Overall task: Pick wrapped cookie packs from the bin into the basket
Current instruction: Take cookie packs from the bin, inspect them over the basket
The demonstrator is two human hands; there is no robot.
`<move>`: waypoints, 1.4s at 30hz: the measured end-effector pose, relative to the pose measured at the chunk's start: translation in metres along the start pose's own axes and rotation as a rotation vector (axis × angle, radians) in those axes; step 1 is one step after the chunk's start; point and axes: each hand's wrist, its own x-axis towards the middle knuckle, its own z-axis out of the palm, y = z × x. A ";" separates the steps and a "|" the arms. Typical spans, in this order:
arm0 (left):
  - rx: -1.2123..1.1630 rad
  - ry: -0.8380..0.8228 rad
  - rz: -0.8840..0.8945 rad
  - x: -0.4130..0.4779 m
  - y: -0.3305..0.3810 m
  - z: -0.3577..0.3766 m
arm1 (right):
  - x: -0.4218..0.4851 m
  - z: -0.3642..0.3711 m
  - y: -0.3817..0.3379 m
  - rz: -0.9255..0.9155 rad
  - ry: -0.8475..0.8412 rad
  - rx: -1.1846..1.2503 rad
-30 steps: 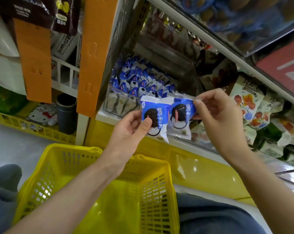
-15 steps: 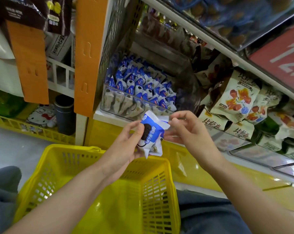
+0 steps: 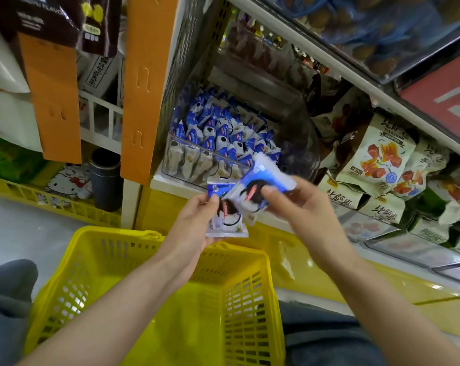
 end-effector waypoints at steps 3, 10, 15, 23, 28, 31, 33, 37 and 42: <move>0.069 0.028 0.022 0.002 0.003 -0.001 | 0.023 -0.026 -0.017 -0.067 0.158 -0.043; 0.138 0.041 0.081 -0.001 0.008 0.000 | 0.099 -0.031 -0.008 0.043 0.182 -0.939; 0.131 0.020 0.124 -0.001 0.012 -0.001 | 0.122 -0.018 0.000 0.216 -0.023 -1.185; 0.164 0.019 0.161 -0.003 0.013 0.002 | 0.134 -0.015 -0.003 0.314 -0.151 -1.160; 0.188 0.011 0.186 -0.002 0.010 0.000 | 0.132 -0.010 0.000 0.311 -0.156 -1.214; 0.187 0.003 0.190 -0.001 0.008 0.001 | 0.132 -0.012 0.002 0.355 -0.284 -1.182; 0.186 0.000 0.192 0.000 0.007 0.001 | 0.133 -0.014 0.004 0.373 -0.289 -1.022; 0.194 0.007 0.191 0.002 0.005 0.001 | 0.132 -0.011 0.011 0.309 -0.239 -0.976; 0.221 0.022 0.176 0.005 0.001 -0.001 | 0.135 -0.008 0.012 0.335 -0.245 -1.088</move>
